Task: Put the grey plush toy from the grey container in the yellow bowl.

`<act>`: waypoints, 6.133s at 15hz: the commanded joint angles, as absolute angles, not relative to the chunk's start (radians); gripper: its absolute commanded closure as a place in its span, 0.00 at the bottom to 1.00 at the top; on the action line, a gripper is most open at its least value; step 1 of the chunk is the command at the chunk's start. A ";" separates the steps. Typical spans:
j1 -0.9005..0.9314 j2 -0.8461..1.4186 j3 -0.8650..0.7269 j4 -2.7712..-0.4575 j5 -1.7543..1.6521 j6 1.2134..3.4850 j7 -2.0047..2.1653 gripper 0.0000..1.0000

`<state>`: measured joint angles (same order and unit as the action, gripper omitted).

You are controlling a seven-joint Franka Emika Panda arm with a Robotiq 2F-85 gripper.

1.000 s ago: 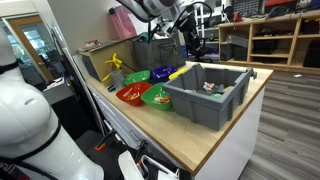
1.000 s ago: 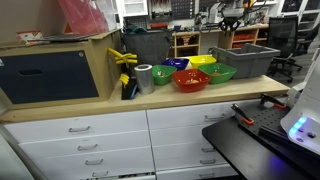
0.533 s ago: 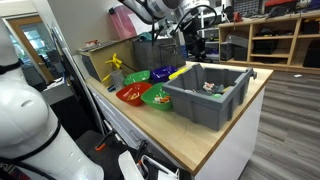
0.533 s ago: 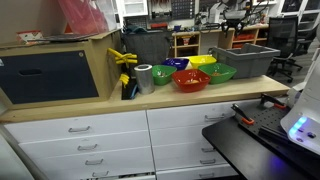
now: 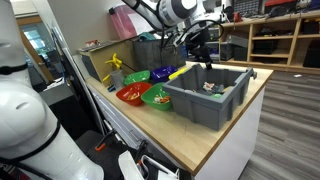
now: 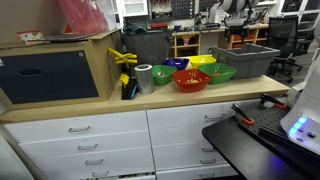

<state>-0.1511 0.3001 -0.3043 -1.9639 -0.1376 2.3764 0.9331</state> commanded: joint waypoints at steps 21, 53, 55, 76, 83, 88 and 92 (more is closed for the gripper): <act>-0.235 0.745 -0.272 -1.562 0.065 2.230 0.904 0.00; -0.152 0.514 -0.291 -1.560 -0.030 1.860 0.785 0.97; -0.146 0.493 -0.272 -1.562 -0.023 1.826 0.779 0.97; -0.100 0.454 -0.145 -1.535 0.108 1.912 0.740 0.97; -0.102 0.496 -0.120 -1.523 0.195 2.005 0.710 0.97; -0.108 0.549 -0.129 -1.465 0.198 2.032 0.702 0.97; -0.120 0.618 -0.135 -1.419 0.190 2.061 0.707 0.97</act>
